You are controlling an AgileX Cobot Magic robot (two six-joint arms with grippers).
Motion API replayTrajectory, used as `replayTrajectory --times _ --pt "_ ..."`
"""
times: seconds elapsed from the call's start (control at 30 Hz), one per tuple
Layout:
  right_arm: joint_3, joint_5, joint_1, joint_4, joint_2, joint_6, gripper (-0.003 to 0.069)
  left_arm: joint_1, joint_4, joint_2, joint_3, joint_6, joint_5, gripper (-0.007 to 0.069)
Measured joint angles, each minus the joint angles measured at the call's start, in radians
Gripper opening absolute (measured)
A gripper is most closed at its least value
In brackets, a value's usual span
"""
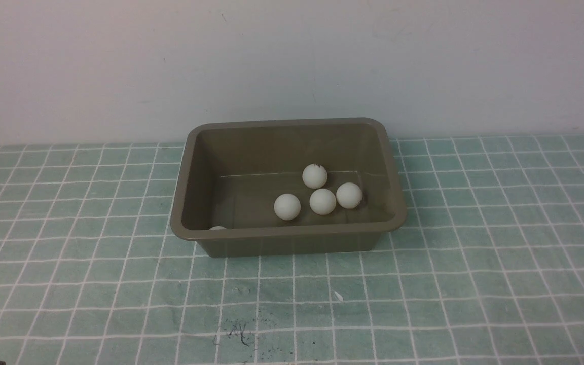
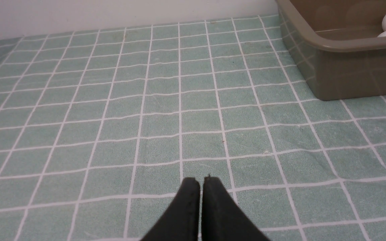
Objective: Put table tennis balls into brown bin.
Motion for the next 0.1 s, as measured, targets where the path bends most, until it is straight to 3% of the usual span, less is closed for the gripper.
replayTrajectory --times 0.1 --pt "0.000 0.000 0.000 0.000 0.000 0.000 -0.0015 0.000 0.000 0.000 0.000 0.000 0.000 -0.0005"
